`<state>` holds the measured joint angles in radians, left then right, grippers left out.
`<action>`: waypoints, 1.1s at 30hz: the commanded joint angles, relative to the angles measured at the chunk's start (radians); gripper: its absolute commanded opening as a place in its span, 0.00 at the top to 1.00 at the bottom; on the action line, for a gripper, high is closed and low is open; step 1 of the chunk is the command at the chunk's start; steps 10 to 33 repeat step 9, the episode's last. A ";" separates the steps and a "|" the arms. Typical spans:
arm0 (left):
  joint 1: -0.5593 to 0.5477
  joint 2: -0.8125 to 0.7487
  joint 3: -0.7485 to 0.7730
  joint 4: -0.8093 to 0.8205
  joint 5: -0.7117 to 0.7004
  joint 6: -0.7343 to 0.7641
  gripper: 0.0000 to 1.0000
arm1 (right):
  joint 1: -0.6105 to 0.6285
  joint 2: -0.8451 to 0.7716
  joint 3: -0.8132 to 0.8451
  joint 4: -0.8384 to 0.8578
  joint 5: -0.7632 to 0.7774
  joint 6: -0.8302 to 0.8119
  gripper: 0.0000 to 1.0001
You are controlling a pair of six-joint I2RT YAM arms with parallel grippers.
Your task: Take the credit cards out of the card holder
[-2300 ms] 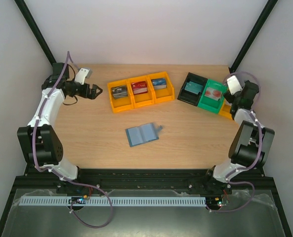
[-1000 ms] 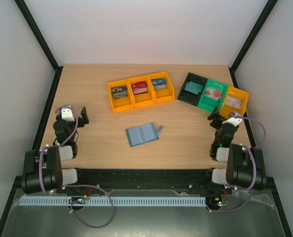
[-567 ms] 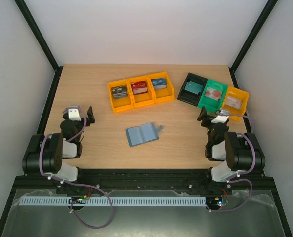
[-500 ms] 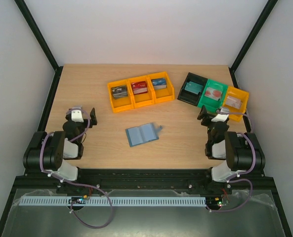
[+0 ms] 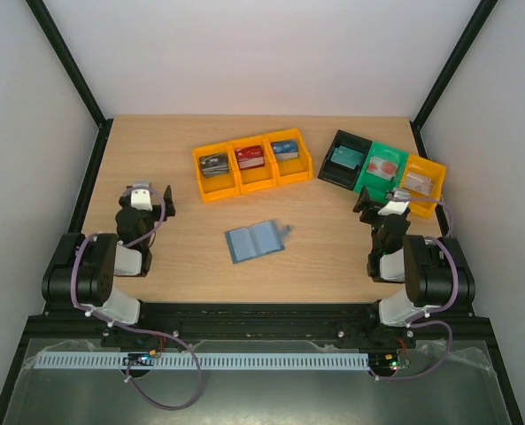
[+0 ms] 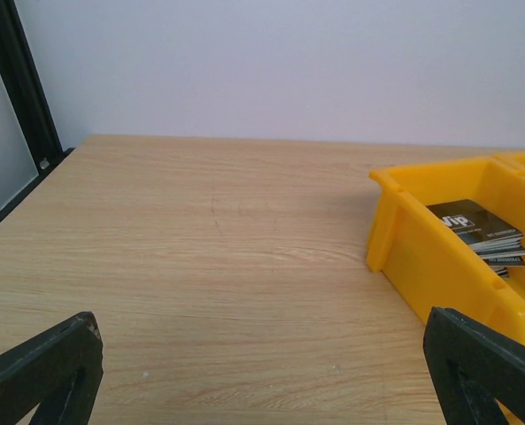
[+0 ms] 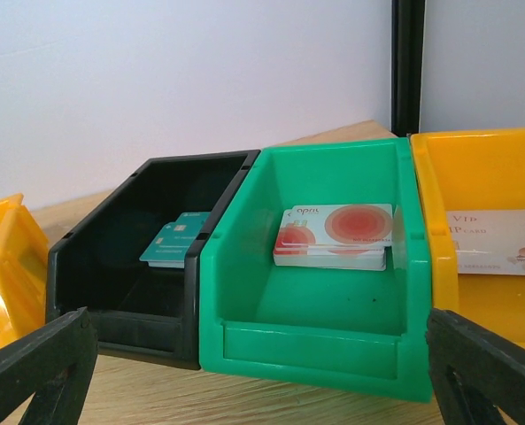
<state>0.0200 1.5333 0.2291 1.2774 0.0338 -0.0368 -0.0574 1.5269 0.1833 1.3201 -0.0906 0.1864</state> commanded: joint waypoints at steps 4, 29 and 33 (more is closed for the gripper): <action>-0.005 0.005 0.013 0.006 -0.006 0.009 0.01 | 0.007 0.002 0.012 0.009 0.021 -0.015 0.01; -0.005 0.005 0.014 0.004 -0.009 0.009 0.00 | 0.008 0.000 0.013 0.005 0.025 -0.016 0.01; -0.005 0.005 0.014 0.004 -0.009 0.009 0.00 | 0.008 0.000 0.013 0.005 0.025 -0.016 0.01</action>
